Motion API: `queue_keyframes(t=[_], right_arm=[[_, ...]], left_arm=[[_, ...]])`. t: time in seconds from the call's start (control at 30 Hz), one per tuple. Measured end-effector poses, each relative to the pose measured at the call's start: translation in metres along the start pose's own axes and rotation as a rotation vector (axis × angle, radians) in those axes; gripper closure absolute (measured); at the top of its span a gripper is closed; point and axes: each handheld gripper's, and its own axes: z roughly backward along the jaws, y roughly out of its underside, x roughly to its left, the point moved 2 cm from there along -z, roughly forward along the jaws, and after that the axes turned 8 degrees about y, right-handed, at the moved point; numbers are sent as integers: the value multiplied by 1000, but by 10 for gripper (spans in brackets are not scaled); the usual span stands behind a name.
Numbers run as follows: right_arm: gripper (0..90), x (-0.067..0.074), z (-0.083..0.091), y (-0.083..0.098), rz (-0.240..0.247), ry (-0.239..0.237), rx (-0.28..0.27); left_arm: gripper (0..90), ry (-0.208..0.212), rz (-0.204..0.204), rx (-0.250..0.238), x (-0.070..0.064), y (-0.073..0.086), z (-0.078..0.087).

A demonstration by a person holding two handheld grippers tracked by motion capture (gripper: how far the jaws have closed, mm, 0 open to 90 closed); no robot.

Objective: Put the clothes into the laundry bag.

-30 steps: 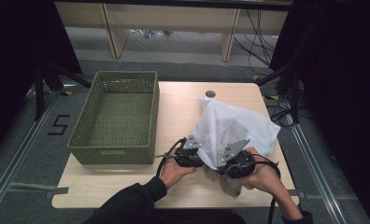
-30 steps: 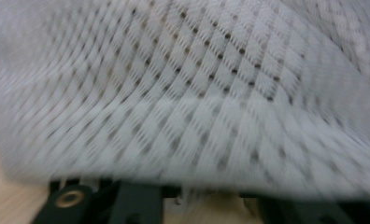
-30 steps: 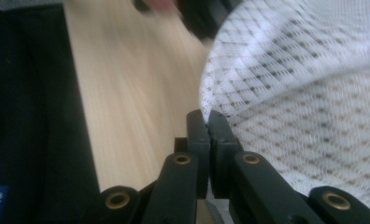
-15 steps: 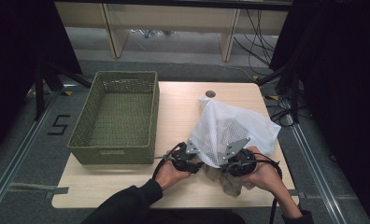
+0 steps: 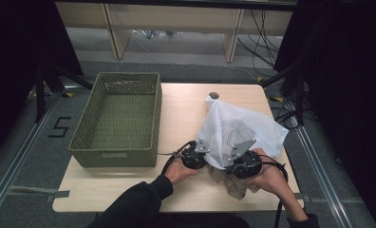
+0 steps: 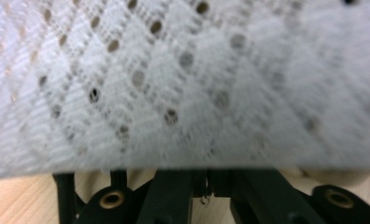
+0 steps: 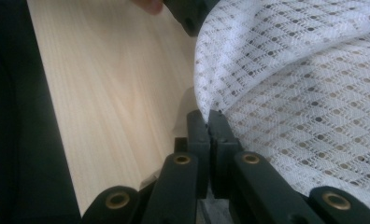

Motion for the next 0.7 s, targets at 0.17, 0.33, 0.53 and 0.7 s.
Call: queue_keyframes(t=[0.17,0.33,0.53,0.7], right_arm=[[900,-3,-2,2,-2,16,16],[900,-10,0,4,-22,54,-4],[900,-5,-8,-1,5,34,-1],[900,-5,-20,-6,24,81,13]], left_arm=[[894,-14,9,4,-5,4,5],[894,10,-19,16,-19,3,18],[895,7,-7,30,-20,8,22],[895,26,-3,38,-22,15,22]])
